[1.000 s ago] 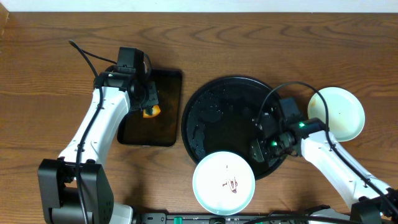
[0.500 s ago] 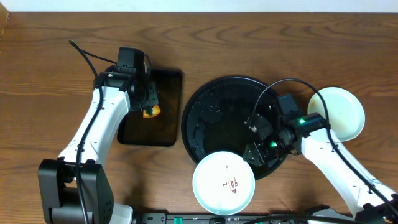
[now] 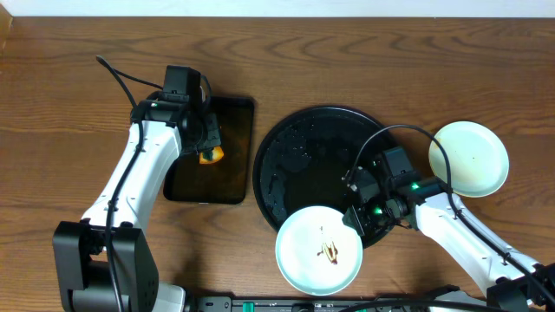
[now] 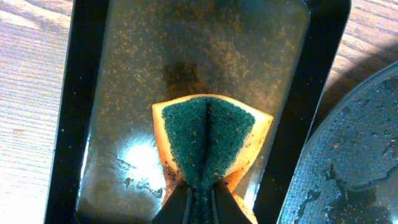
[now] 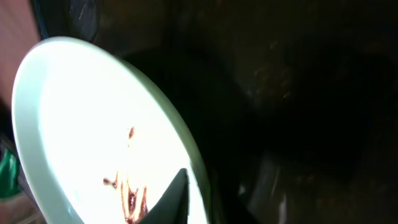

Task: Clean dirty plates on tray and stack at the side
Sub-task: 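Grasp the lower pale blue plate and drag it onto the tray center, then hold the pale blue plate rim while left gripper brings the sponge over, then lift the sponge with the left gripper and carry it over the plate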

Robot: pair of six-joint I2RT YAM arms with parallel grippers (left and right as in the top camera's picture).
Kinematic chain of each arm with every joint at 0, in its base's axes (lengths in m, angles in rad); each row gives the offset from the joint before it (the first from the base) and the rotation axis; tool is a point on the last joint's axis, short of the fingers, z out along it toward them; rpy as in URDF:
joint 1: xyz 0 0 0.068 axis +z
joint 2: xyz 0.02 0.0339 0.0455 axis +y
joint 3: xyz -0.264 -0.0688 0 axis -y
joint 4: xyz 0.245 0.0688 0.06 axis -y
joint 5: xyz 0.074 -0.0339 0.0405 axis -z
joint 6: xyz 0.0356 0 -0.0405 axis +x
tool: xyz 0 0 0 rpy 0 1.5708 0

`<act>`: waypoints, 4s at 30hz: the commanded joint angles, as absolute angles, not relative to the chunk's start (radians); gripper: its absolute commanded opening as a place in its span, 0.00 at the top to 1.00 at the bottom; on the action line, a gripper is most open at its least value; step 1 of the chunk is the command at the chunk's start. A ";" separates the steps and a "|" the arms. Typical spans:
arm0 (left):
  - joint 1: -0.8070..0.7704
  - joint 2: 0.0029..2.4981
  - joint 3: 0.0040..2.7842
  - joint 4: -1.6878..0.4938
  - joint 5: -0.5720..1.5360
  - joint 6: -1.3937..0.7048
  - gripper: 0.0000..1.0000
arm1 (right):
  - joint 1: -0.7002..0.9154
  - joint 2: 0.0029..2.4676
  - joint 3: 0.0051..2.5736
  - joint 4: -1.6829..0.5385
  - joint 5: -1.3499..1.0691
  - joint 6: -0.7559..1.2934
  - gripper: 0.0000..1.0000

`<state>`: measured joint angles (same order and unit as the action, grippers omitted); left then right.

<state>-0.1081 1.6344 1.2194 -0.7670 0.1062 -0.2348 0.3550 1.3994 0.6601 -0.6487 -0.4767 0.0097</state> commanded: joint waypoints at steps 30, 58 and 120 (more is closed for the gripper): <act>-0.105 1.646 1.214 -0.781 0.114 -0.226 0.92 | 0.373 1.425 0.653 -0.375 0.036 0.519 0.92; -0.105 1.646 1.214 -0.781 0.114 -0.226 0.92 | 0.375 1.398 0.677 -0.311 -0.146 0.433 0.64; -0.109 1.647 0.787 -0.284 -0.079 -0.449 0.93 | 0.361 1.550 0.641 -0.253 -0.061 0.523 0.99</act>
